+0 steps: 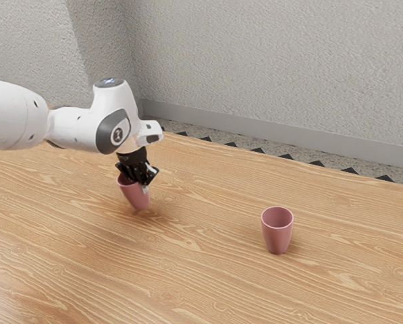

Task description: Place the left cup onto the right cup

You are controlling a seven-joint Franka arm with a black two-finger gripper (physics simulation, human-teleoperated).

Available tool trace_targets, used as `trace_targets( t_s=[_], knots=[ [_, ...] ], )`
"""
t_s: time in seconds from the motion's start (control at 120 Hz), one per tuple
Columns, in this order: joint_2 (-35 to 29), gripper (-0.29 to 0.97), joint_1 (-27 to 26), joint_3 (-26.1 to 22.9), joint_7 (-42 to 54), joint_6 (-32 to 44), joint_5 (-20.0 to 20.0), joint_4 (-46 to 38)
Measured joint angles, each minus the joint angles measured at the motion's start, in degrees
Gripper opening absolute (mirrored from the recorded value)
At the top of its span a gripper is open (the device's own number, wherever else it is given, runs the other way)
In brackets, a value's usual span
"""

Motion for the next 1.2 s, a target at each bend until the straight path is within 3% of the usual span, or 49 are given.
trace_targets(
  t_s=[0.367, 0.567, 0.983, 1.2],
  knots=[
    [-4.83, -0.1, -9.19, -0.88, -0.71, -7.25, 2.94, 3.97],
    [-5.09, -0.1, -10.84, -4.64, -0.94, -10.33, 3.52, 7.23],
    [-2.4, -0.1, -17.04, -6.32, -2.75, -15.49, 5.06, 13.9],
    [2.35, -0.1, -19.16, -6.34, -3.79, -18.68, 5.16, 20.91]
  ],
)
